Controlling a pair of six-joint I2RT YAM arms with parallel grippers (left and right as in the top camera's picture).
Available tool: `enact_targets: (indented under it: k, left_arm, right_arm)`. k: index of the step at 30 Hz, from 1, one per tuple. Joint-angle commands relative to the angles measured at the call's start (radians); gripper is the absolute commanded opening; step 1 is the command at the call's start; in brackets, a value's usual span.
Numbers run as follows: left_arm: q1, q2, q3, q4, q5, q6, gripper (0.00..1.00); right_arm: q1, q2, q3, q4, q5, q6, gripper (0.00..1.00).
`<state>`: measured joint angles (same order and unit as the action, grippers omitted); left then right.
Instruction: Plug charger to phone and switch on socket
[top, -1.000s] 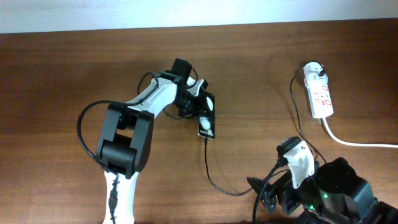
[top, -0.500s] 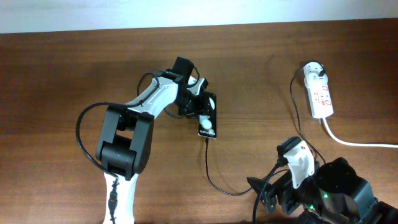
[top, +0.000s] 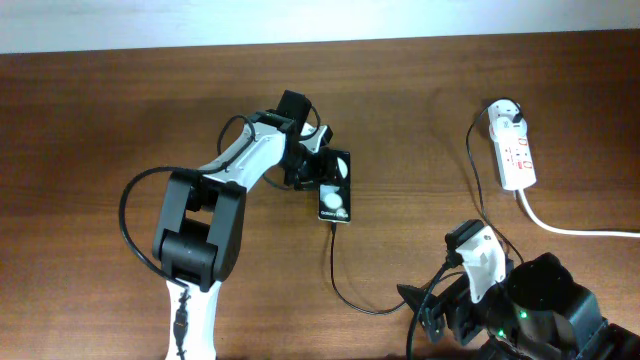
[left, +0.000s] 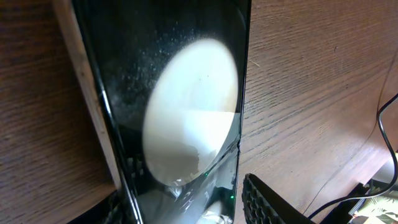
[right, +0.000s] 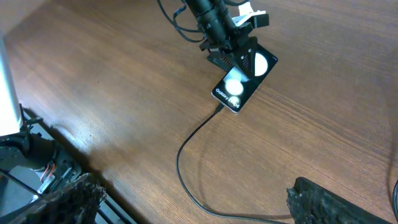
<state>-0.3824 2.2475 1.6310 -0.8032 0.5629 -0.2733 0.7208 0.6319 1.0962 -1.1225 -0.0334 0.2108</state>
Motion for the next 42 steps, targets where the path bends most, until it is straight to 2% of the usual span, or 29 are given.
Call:
enact_targets:
  k: [1, 4, 10, 12, 13, 14, 15, 22, 28, 32, 34, 37, 39, 40, 42]
  left_arm:
    - [0.005, 0.045, -0.027, -0.022, -0.146, 0.005, 0.51]
    - [0.005, 0.045, -0.027, -0.038, -0.166, 0.005, 0.49]
    - [0.005, 0.045, -0.027, -0.097, -0.335, 0.005, 0.49]
    - [0.005, 0.045, -0.027, -0.114, -0.386, 0.005, 0.45]
    - [0.005, 0.045, -0.027, -0.122, -0.41, 0.005, 0.51]
    - [0.006, 0.045, -0.026, -0.138, -0.436, 0.005, 0.82]
    - [0.006, 0.045, -0.026, -0.161, -0.476, 0.005, 1.0]
    - [0.006, 0.0, -0.026, -0.257, -0.566, 0.005, 0.99]
    - [0.028, -0.269, -0.026, -0.36, -0.591, 0.004, 0.99]
    - [0.028, -0.603, -0.027, -0.415, -0.7, 0.0, 0.99]
    - [0.038, -0.765, -0.031, -0.428, -0.8, -0.003, 0.99]
    - [0.157, -0.943, -0.123, -0.426, -0.848, -0.003, 0.99]
    - [0.286, -1.024, -0.211, -0.41, -0.788, -0.002, 0.99]
    - [0.359, -1.072, -0.266, -0.394, -0.689, 0.027, 0.99]
    - [0.412, -1.167, -0.356, -0.341, -0.593, 0.089, 0.99]
  right_arm:
    - [-0.003, -0.002, 0.008, 0.003, 0.012, 0.006, 0.99]
    - [-0.003, -0.002, 0.008, 0.003, 0.012, 0.006, 0.99]
    - [-0.003, -0.002, 0.008, 0.003, 0.012, 0.006, 0.99]
    - [-0.003, -0.002, 0.008, 0.003, 0.012, 0.006, 0.99]
    - [-0.003, -0.002, 0.008, 0.003, 0.012, 0.006, 0.99]
    - [-0.003, -0.002, 0.008, 0.003, 0.012, 0.006, 0.99]
    - [-0.003, -0.002, 0.008, 0.003, 0.012, 0.006, 0.99]
    - [-0.003, -0.002, 0.008, 0.003, 0.012, 0.006, 0.99]
    - [-0.003, -0.002, 0.008, 0.003, 0.012, 0.006, 0.99]
    - [-0.003, -0.002, 0.008, 0.003, 0.012, 0.006, 0.99]
    - [-0.003, -0.002, 0.008, 0.003, 0.012, 0.006, 0.99]
    - [-0.003, -0.002, 0.008, 0.003, 0.012, 0.006, 0.99]
    - [-0.003, -0.002, 0.008, 0.003, 0.012, 0.006, 0.99]
    - [-0.003, -0.002, 0.008, 0.003, 0.012, 0.006, 0.99]
    - [-0.003, -0.002, 0.008, 0.003, 0.012, 0.006, 0.99]
